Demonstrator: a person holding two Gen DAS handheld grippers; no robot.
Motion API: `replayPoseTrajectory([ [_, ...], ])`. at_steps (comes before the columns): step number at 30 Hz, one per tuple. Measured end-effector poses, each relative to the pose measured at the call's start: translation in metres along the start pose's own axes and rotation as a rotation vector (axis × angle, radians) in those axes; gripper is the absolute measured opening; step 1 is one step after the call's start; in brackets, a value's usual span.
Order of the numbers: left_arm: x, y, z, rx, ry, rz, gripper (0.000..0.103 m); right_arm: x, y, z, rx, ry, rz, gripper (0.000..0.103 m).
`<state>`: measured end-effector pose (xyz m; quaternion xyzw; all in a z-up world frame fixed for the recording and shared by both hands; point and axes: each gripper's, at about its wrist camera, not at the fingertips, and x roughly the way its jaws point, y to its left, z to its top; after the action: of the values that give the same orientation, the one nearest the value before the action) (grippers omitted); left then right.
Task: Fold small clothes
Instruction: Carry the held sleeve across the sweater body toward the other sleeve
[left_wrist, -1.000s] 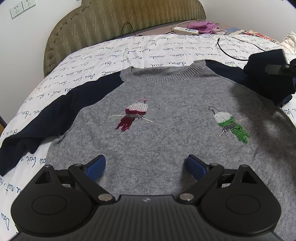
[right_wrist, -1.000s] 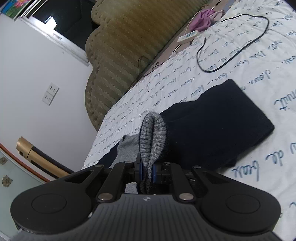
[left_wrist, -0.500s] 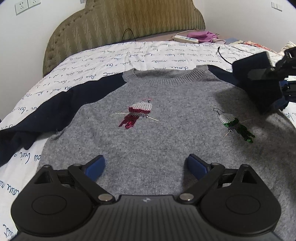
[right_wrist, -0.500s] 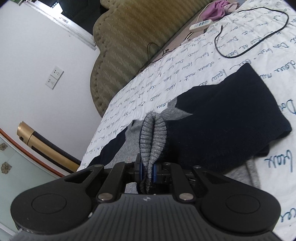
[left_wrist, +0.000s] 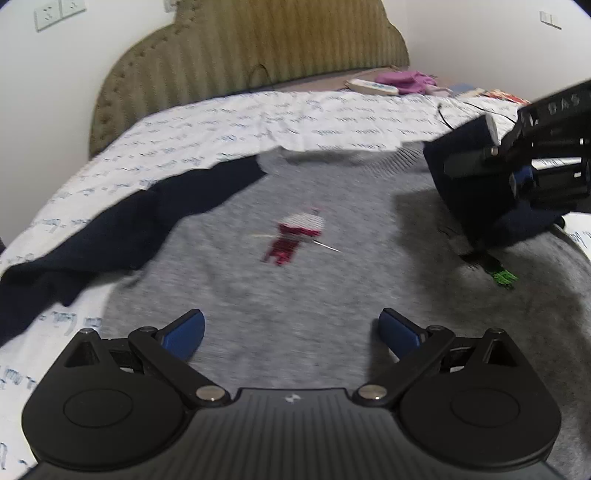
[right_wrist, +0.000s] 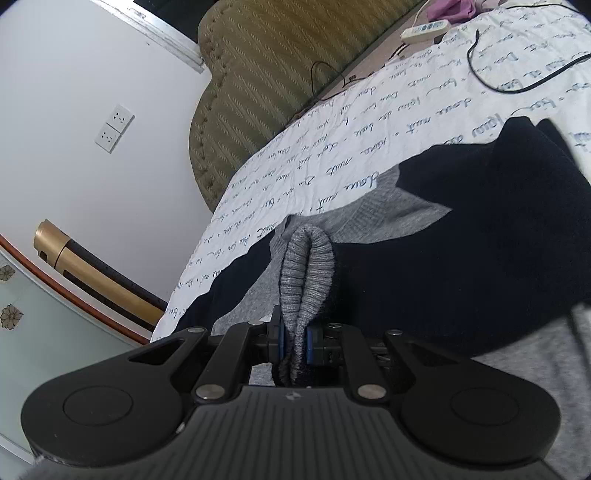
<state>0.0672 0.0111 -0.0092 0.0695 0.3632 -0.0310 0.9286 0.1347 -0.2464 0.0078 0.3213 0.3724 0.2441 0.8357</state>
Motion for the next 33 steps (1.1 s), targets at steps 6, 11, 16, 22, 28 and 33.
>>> replayPoseTrajectory([
  [6,0.006,0.022,0.001,-0.056,0.037,0.035,0.101,0.017,0.01,-0.005,-0.028,0.022,-0.012,0.016],
  [11,0.005,0.029,-0.001,-0.057,0.022,0.091,0.101,0.029,0.024,-0.006,-0.079,0.032,-0.036,0.016],
  [16,0.01,0.032,-0.002,-0.043,0.026,0.115,0.101,0.043,0.034,-0.007,-0.104,0.051,-0.033,0.016],
  [22,0.012,0.034,-0.006,-0.051,0.016,0.121,0.102,0.061,0.049,-0.009,-0.157,0.082,-0.049,0.016],
  [28,0.011,0.031,-0.01,-0.037,-0.003,0.123,0.101,0.073,0.055,-0.009,-0.167,0.094,-0.06,0.016],
  [33,0.013,0.033,-0.011,-0.048,-0.006,0.115,0.102,0.08,0.053,-0.012,-0.16,0.106,-0.068,0.017],
])
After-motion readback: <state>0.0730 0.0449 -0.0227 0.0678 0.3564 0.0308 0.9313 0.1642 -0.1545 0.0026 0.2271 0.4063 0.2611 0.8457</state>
